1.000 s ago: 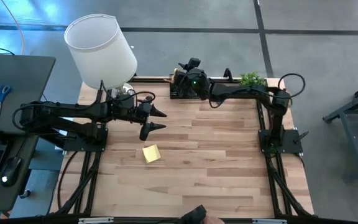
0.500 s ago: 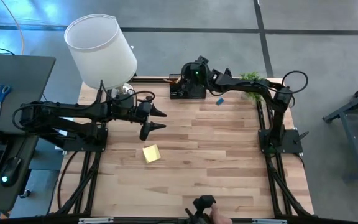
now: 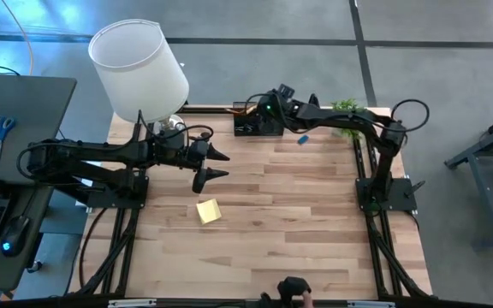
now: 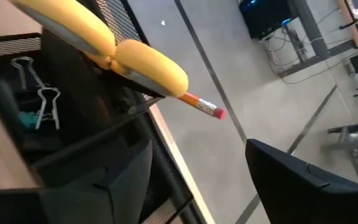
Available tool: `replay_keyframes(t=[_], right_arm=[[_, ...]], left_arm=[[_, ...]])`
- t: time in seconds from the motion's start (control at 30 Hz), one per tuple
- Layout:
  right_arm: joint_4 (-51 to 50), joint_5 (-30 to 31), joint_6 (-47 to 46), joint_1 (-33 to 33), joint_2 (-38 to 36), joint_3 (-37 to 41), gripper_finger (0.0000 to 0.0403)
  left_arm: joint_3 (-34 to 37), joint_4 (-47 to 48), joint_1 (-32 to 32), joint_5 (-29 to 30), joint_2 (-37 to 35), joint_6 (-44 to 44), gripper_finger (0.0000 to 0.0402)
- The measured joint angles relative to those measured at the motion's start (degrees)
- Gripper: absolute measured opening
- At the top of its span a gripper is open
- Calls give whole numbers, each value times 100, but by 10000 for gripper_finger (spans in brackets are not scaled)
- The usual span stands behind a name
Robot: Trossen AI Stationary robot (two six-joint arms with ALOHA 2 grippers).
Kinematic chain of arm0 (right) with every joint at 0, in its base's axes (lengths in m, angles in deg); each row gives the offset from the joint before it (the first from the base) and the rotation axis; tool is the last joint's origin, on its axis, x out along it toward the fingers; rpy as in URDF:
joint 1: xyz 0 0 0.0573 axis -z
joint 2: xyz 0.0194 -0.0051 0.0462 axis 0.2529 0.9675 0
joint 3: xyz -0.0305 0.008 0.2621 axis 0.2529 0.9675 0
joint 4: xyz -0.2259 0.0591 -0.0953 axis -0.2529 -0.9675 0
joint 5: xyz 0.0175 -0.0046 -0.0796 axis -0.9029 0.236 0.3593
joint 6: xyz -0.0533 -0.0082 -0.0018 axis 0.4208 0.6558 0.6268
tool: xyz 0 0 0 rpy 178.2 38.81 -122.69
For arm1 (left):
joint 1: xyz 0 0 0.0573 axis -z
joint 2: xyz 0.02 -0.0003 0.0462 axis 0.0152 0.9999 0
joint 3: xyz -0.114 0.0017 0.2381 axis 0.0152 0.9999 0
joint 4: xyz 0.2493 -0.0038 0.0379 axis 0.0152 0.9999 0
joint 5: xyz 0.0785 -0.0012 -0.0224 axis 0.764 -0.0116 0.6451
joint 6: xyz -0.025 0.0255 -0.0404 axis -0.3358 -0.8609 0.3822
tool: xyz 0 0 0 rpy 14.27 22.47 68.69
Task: Pick and place office supplies into organizer
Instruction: Put the eraser into the desk organizer
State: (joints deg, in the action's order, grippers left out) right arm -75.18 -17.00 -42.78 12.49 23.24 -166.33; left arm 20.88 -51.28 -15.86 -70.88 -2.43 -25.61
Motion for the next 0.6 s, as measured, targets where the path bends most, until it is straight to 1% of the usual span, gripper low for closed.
replay_keyframes(t=[0.1, 0.17, 0.23, 0.4, 0.43, 0.5, 0.6], right_arm=[[-226, -36, -140, -49, -143, 0, 252], [-330, -223, -295, -68, -281, 0, 252], [-434, -591, -541, -68, -469, 0, 252], [-693, -1795, -1283, -60, -774, 0, 252], [-728, -1915, -1385, -62, -781, 1, 252], [-619, -2031, -1535, -139, -783, 129, 252], [-228, -1856, -1533, -355, -783, 633, 251]], left_arm=[[0, 2, 0, 0, 0, 2, 232], [0, 2, 0, 0, 0, 0, 232], [0, 7, 0, 0, 0, 1, 232], [0, 43, 0, 0, 0, 2, 232], [0, 60, 0, 2, 0, 2, 232], [-1, 132, 0, 0, 0, 5, 232], [0, 210, 0, 2, 0, 8, 232]])
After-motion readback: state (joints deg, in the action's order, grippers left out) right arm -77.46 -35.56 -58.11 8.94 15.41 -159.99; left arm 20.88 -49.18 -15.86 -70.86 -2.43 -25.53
